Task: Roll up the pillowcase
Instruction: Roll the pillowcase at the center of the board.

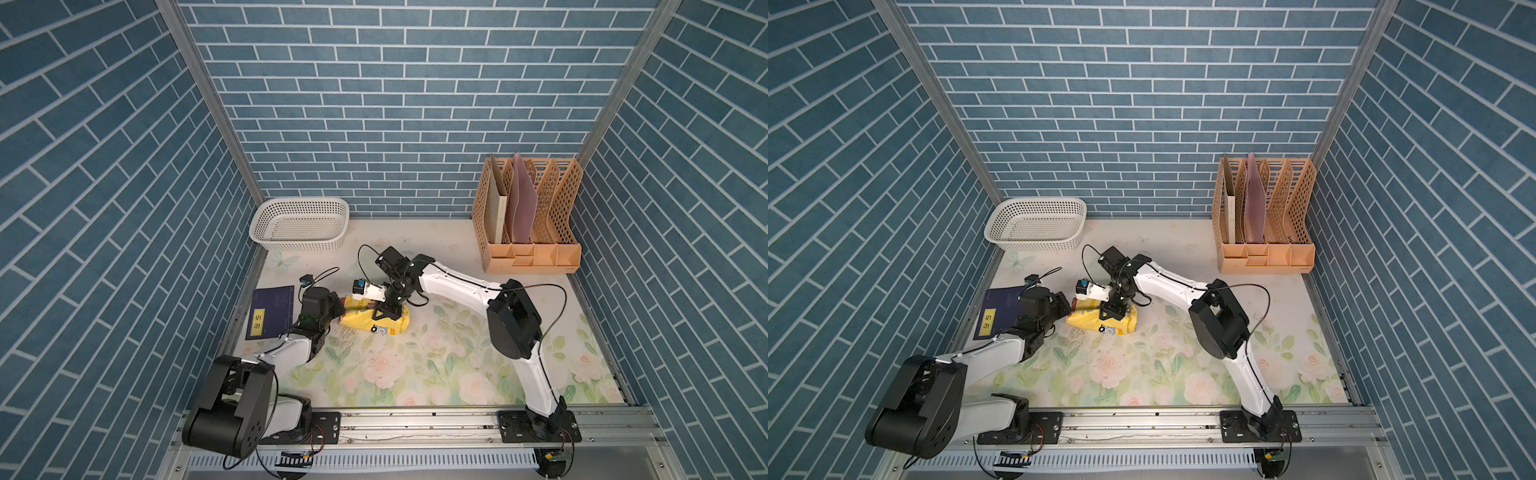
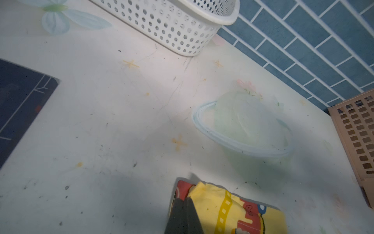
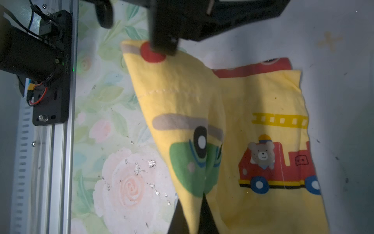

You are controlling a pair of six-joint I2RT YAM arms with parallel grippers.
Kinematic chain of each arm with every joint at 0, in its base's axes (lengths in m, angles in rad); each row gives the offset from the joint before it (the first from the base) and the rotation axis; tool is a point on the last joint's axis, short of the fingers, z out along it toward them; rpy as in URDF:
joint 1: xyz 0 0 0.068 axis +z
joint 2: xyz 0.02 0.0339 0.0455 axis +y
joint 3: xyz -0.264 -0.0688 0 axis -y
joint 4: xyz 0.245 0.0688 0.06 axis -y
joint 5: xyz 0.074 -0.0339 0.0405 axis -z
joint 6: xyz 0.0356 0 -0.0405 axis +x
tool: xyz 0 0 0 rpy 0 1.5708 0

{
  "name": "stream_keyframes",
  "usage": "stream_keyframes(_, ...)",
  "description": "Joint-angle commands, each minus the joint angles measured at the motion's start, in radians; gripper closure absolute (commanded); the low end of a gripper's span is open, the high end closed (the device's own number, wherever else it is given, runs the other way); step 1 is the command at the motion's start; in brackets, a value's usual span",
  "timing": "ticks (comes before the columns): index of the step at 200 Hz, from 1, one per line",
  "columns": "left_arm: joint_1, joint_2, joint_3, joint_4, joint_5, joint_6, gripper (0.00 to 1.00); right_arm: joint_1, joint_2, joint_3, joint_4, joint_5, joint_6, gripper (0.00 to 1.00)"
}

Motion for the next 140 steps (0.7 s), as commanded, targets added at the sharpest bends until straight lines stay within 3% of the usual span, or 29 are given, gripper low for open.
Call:
stream_keyframes(1,-0.010,-0.070,-0.022,-0.007,-0.002,0.028,1.00,-0.038,0.183,0.185,-0.322,-0.079,0.017,1.00)
stream_keyframes(46,-0.035,-0.251,-0.090,-0.048,0.001,0.032,1.00,-0.044,0.281,0.295,-0.286,-0.072,0.056,1.00)
stream_keyframes(59,-0.101,-0.260,-0.091,-0.036,0.014,0.042,1.00,-0.052,0.292,0.299,-0.264,-0.073,0.066,0.83)
stream_keyframes(83,-0.247,-0.144,-0.084,0.023,-0.062,0.031,1.00,-0.067,0.284,0.291,-0.226,-0.075,0.081,0.73)
stream_keyframes(113,-0.267,0.026,-0.038,0.115,-0.072,0.004,1.00,-0.066,0.219,0.239,-0.148,-0.086,0.091,0.58)
stream_keyframes(125,-0.265,0.071,-0.002,0.093,-0.118,0.003,1.00,-0.067,0.164,0.181,-0.082,-0.065,0.100,0.30)
stream_keyframes(130,-0.265,0.084,0.010,0.083,-0.141,0.005,1.00,-0.068,0.132,0.142,-0.039,-0.048,0.108,0.05)
stream_keyframes(140,-0.258,0.112,0.022,0.079,-0.173,0.005,1.00,-0.066,0.040,0.032,0.066,-0.013,0.119,0.00)
